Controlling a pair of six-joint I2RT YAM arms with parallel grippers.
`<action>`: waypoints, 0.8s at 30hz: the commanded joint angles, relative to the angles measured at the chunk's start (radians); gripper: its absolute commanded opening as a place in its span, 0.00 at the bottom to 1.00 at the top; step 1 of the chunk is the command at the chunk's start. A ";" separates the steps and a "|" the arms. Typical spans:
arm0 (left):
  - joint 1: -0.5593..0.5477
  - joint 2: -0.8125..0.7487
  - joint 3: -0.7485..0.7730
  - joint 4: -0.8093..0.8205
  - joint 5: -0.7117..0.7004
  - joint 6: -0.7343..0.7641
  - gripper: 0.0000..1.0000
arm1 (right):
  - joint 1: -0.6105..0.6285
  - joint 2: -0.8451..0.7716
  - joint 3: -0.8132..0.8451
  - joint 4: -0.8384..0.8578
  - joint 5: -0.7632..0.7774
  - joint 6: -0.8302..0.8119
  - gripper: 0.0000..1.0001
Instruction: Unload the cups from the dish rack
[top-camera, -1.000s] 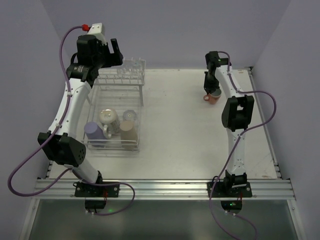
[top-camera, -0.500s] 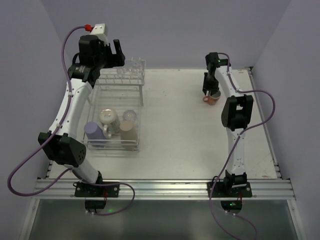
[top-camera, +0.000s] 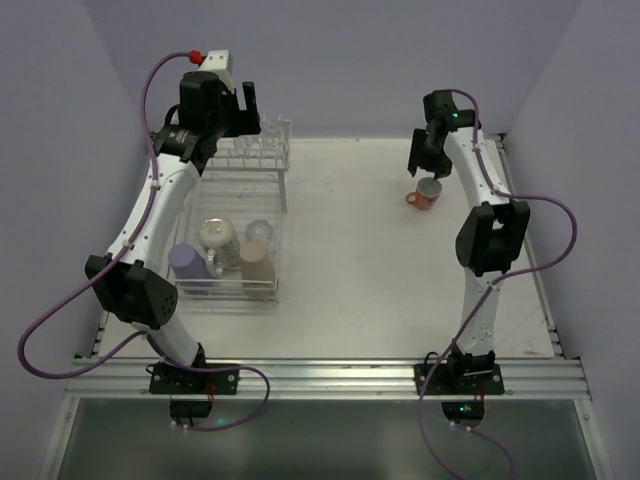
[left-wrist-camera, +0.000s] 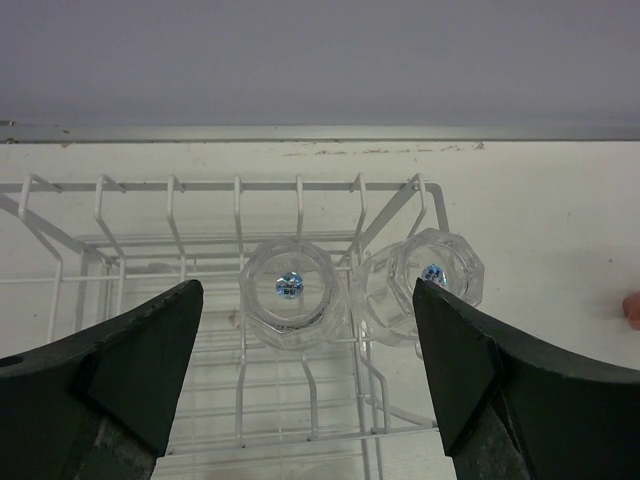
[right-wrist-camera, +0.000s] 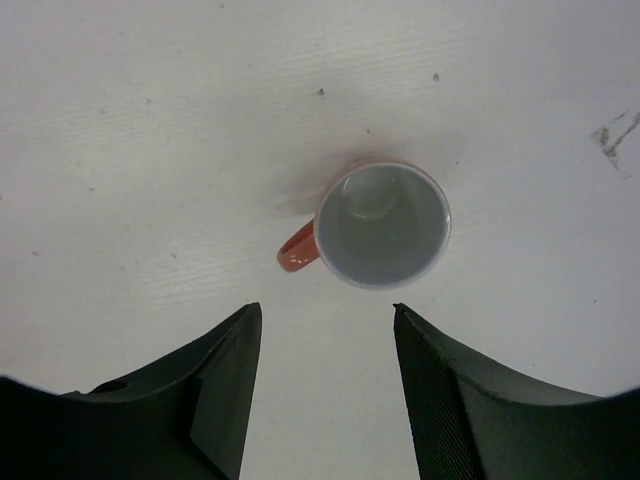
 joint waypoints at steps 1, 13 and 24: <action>0.000 -0.027 -0.002 0.009 -0.061 0.022 0.89 | 0.007 -0.180 -0.009 0.022 -0.020 -0.015 0.58; 0.031 0.003 -0.018 -0.003 -0.009 -0.027 0.87 | 0.020 -0.336 -0.065 0.036 -0.029 -0.018 0.58; 0.045 0.016 -0.050 0.015 0.056 -0.045 0.80 | 0.021 -0.379 -0.104 0.056 -0.045 -0.015 0.58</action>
